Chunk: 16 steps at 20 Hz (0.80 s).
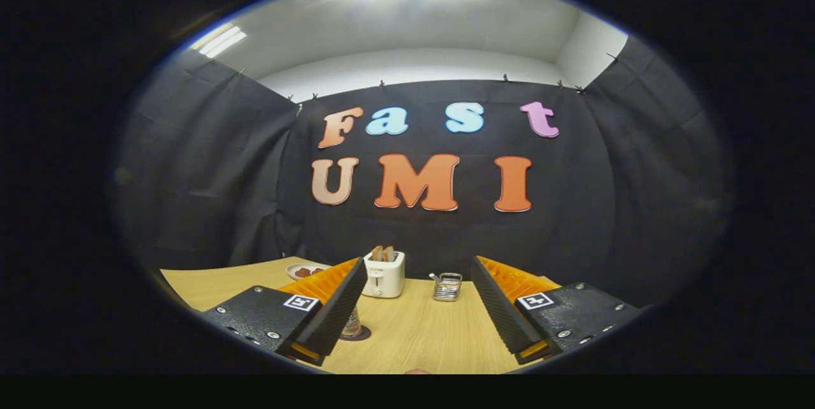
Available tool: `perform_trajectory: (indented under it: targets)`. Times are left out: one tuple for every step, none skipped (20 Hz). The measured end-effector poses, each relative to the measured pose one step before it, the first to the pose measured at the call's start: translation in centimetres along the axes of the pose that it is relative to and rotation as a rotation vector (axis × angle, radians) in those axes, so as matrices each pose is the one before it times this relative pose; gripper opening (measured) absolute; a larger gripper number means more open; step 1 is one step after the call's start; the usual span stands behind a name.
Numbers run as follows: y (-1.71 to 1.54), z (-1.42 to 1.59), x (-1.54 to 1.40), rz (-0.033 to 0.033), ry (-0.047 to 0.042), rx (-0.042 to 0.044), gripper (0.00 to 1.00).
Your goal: Take the bottle from table, then pour the juice into the cup, finally place the bottle on the coaster
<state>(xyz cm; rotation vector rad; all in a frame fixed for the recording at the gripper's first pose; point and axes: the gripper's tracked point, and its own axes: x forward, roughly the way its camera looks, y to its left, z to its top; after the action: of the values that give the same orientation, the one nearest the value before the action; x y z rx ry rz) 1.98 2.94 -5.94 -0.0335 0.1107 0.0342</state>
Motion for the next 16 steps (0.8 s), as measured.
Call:
perform_trajectory:
  targets:
    - [-0.365, 0.436, -0.280, -0.00421, -0.00838, 0.00411, 0.97]
    - [-0.153, 0.379, -0.220, 0.00397, -0.00791, 0.00598, 0.97]
    - [-0.340, 0.140, -0.050, -0.00555, 0.00072, 0.00485, 0.97]
    - [-0.359, 0.125, -0.037, -0.00553, -0.00067, 0.00114, 0.97]
    - [-0.248, 0.182, -0.113, -0.00903, -0.00294, -0.00265, 0.97]
    - [-0.404, 0.224, -0.006, -0.01163, -0.00507, -0.00327, 0.97]
    - [-0.087, 0.332, -0.175, -0.00450, -0.00817, -0.00220, 0.97]
    - [0.188, 0.262, -0.017, 0.00604, -0.00867, 0.00193, 0.97]
    - [0.832, 0.124, -0.091, 0.02590, -0.00724, 0.00500, 0.97]
    - [0.589, -0.084, 0.063, 0.01882, 0.00314, 0.00072, 0.97]
    - [0.103, -0.003, -0.103, 0.01163, -0.00519, -0.00759, 0.97]
    - [-0.123, 0.392, 0.023, -0.00670, -0.01533, -0.01158, 0.97]
    - [-0.343, 0.395, 0.148, -0.01619, -0.01570, -0.01146, 0.97]
    - [-0.127, 0.283, 0.049, -0.01404, -0.01110, -0.00938, 0.97]
    - [0.123, 0.024, -0.105, -0.00775, -0.00593, -0.00747, 0.97]
    - [0.232, 0.032, 0.022, -0.00264, -0.00037, -0.00258, 0.97]
